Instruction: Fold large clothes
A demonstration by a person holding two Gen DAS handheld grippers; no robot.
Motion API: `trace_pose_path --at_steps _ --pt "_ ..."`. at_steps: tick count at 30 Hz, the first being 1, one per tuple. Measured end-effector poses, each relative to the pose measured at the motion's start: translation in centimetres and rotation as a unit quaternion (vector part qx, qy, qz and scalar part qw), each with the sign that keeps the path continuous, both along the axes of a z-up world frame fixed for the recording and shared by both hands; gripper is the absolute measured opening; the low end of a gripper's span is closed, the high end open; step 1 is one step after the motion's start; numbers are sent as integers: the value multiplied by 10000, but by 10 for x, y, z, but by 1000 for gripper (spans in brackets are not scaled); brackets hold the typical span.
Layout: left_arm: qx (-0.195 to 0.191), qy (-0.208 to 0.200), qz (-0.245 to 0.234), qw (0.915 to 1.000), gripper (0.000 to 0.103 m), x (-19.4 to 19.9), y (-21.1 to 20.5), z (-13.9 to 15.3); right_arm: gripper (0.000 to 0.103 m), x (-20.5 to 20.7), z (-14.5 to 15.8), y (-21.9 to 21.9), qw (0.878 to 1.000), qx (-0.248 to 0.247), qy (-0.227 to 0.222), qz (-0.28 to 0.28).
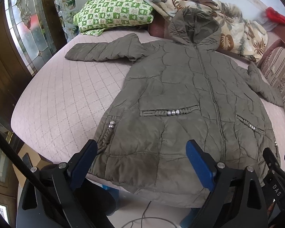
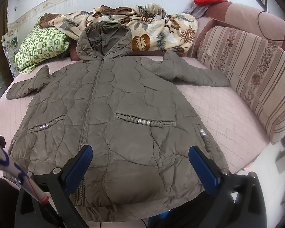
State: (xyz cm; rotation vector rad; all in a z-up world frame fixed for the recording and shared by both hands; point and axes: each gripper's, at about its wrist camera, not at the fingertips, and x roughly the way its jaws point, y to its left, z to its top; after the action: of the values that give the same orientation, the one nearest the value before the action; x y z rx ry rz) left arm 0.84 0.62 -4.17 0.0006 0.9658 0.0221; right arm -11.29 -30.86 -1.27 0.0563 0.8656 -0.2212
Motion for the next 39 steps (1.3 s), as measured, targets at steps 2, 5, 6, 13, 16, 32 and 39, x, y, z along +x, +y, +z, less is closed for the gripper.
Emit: trace_pose_path --at_steps 2,5,6,13,16,32,39 --pt "-33 -4 12 10000 94 3 4 -1 103 1 -1 -1 10000 11 9 -3" --pt "-43 -51 102 9999 94 8 17 0 103 2 -4 -3 10000 10 39 -22" --pt "-55 -81 192 9998 94 10 25 0 103 2 -5 -4 10000 17 53 -42" --pt "-257 189 598 9977 94 49 85 -21 103 -1 -15 -24 9992 108 177 -336" --pt "-56 477 316 9983 94 67 90 -45 103 -3 -17 -28 9990 93 204 -390" --pt "-571 791 424 9943 61 47 114 -67 103 -3 -23 -31 9980 -153 377 -483" --pt "-602 132 1009 9930 62 101 183 -18 103 16 -23 -5 9993 -172 320 -73"
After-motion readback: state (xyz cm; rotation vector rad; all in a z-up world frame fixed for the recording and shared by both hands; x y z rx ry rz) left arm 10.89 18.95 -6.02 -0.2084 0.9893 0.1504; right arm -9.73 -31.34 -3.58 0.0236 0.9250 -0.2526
